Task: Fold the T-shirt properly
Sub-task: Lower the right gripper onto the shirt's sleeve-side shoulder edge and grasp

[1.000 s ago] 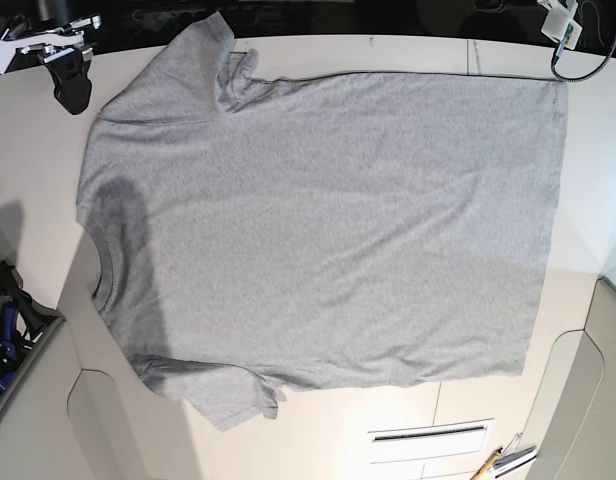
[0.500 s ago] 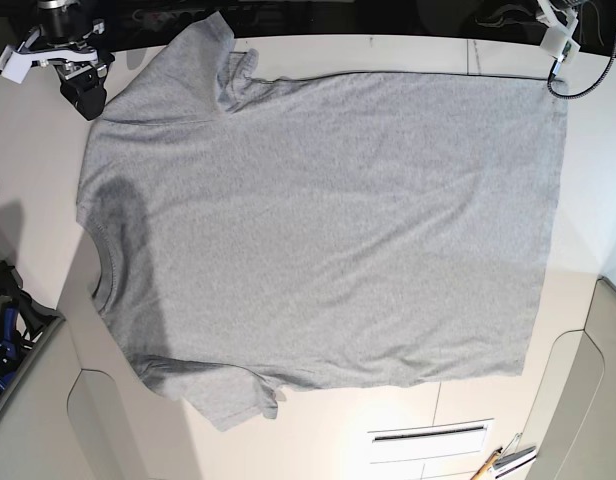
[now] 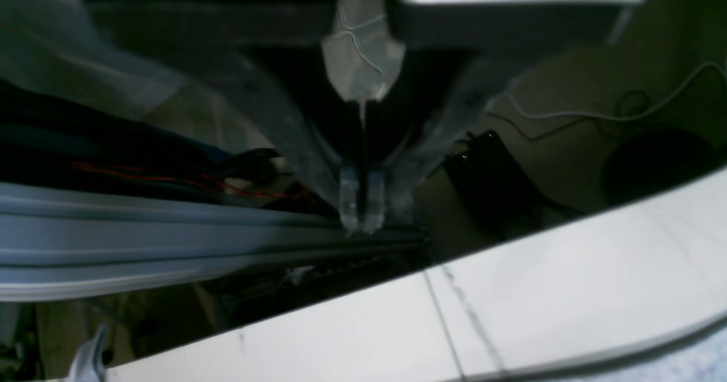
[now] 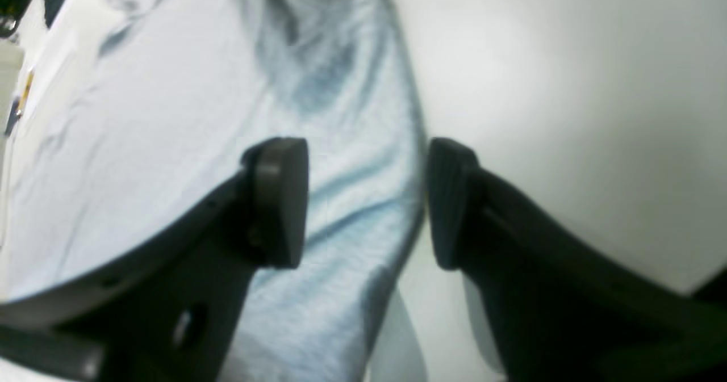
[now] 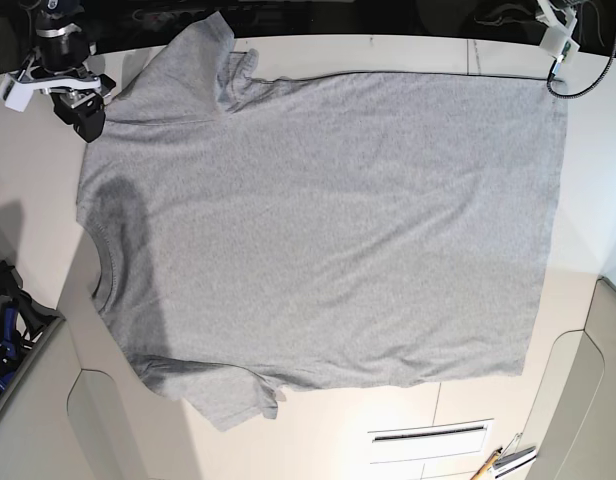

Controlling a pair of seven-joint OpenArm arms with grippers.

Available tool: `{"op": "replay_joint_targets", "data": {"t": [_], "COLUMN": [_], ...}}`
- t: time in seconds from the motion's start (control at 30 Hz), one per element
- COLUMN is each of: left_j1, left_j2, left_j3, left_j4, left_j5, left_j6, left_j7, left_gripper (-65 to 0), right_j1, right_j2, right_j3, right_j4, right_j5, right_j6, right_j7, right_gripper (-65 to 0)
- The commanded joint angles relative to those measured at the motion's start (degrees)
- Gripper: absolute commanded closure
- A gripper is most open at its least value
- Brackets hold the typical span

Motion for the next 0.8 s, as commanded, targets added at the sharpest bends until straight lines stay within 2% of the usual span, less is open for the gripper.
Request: {"op": "replay_joint_targets", "data": {"t": [0.0,0.27,0.4,0.57,0.77], "left_j1": [0.7,0.7,0.7,0.7,0.7], "left_j2": [-0.5,-0.5,-0.5,-0.5,-0.5], "left_j3": [-0.4,-0.4,-0.4,-0.4,-0.4], "left_j4": [0.6,0.6,0.6,0.6,0.6], "left_j5": [-1.0,-1.0,-1.1,-1.2,-1.3], "left_j6": [-0.7,-0.7,-0.7,-0.7,-0.7], "left_j7": [-0.4,-0.2,0.3,0.5,0.5], "left_gripper": [0.0,0.0,0.0,0.0,0.0], "right_j1": [-0.2,1.7,3.5,5.4,5.3], "right_j2": [0.3,0.3,0.3,0.3,0.3], "right_j3": [0.4,0.4,0.4,0.3,0.3], "right_j4": [0.5,-5.0,-8.8,-11.7,-11.8], "right_j5": [0.3,0.8,1.1,3.5,3.7], "right_j6": [0.8,0.9,2.0,4.7,4.8], "right_j7": [1.1,1.1,1.0,-1.6,-1.9], "right_gripper": [-33.0,-33.0,-33.0,-33.0,-32.9]}}
